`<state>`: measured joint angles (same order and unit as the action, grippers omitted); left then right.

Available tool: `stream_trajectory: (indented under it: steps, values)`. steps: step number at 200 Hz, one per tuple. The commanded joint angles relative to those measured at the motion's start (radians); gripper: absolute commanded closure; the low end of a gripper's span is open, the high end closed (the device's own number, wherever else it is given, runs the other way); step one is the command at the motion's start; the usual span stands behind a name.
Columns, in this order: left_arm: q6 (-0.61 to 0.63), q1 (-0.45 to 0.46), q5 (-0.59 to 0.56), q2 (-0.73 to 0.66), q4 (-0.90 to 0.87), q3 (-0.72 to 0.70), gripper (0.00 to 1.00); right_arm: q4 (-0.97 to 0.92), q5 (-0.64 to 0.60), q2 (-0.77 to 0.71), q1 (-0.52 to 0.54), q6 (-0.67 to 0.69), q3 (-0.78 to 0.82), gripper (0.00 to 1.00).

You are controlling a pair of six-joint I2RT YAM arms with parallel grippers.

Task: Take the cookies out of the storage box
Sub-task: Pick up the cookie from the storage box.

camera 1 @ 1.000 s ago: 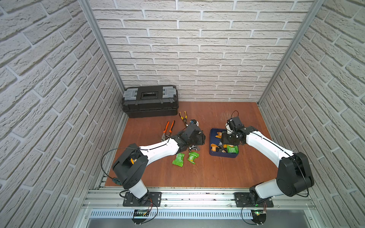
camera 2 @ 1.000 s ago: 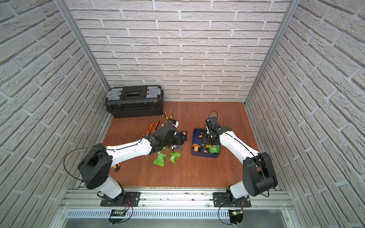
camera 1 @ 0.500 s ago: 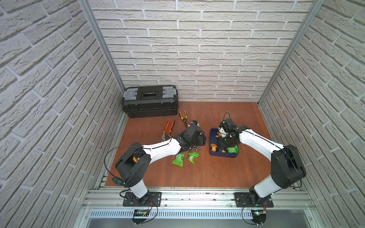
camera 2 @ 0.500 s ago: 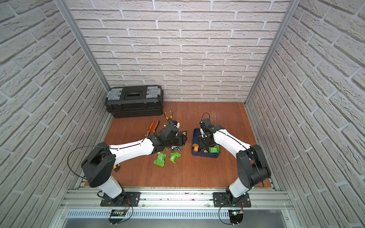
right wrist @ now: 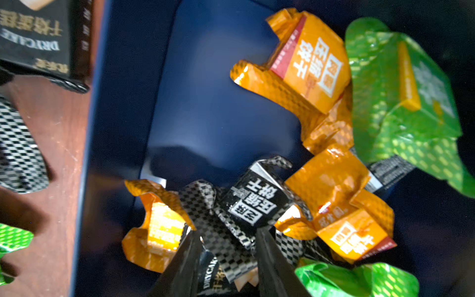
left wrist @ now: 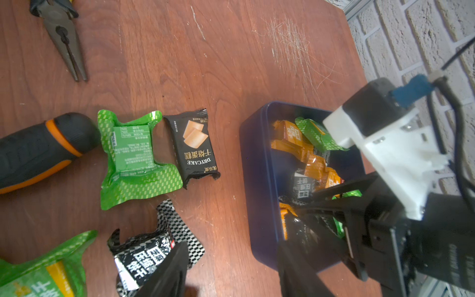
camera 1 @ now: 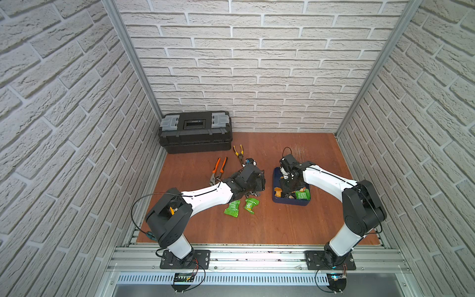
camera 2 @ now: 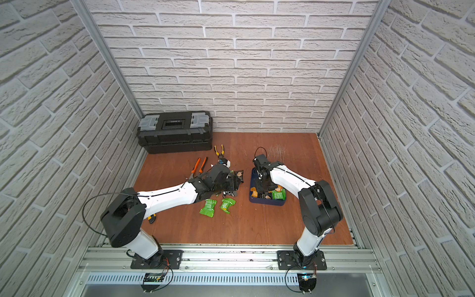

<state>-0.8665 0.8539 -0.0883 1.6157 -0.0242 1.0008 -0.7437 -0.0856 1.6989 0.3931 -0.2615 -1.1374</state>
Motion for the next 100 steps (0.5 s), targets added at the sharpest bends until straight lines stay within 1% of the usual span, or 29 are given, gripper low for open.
stream_trajectory:
  steps: [1,39,61,83,100]
  values:
    - [-0.006,0.001,-0.018,-0.027,0.024,-0.014,0.4,-0.018,-0.032,0.009,0.004,0.011,-0.024,0.6]
    - [-0.008,0.001,-0.019,-0.026,0.024,-0.015,0.4,-0.027,-0.027,0.008,0.004,0.023,-0.019,0.59]
    - [-0.009,0.0,-0.018,-0.023,0.024,-0.016,0.39,-0.033,0.024,0.017,0.006,0.028,-0.023,0.53]
    - [-0.009,-0.001,-0.018,-0.021,0.026,-0.014,0.4,-0.027,0.008,0.01,0.006,0.029,-0.01,0.45]
    - [-0.009,-0.001,-0.017,-0.02,0.028,-0.013,0.4,-0.032,-0.008,0.017,0.006,0.033,-0.01,0.45]
